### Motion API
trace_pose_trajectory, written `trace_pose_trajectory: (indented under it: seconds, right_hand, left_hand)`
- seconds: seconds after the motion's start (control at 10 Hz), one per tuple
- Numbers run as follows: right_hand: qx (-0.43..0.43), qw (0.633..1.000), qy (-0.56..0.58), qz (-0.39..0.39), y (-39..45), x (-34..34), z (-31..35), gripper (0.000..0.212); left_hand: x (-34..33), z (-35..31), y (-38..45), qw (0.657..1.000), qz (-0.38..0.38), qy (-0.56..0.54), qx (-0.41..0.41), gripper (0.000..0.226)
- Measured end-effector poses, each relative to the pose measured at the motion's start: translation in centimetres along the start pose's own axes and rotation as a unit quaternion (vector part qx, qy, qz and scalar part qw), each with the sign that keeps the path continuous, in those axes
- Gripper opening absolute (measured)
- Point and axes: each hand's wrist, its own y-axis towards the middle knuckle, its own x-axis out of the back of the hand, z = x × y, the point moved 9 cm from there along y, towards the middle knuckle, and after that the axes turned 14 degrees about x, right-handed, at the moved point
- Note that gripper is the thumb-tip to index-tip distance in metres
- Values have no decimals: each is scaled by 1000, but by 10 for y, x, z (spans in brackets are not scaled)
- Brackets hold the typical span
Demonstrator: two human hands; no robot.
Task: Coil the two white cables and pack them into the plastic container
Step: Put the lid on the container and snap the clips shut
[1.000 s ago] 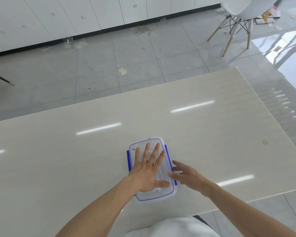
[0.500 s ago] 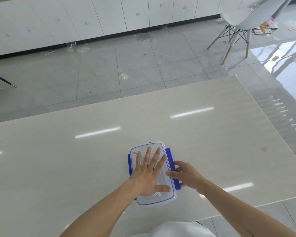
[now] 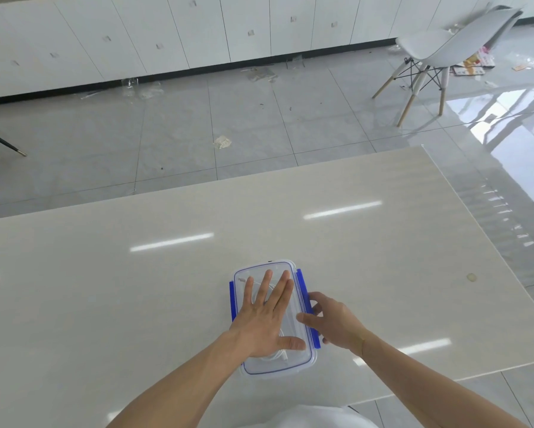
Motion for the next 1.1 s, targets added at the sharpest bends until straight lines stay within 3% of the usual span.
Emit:
trace_pose_trajectory:
  seconds: [0.5, 1.1]
  right_hand:
    - [52, 990, -128, 1, 6, -4, 14, 36]
    - [50, 972, -225, -36, 17, -12, 14, 23]
  left_hand:
    - [1, 0, 0, 1000, -14, -6, -1, 114]
    - [2, -1, 1, 1000, 6, -14, 6, 117]
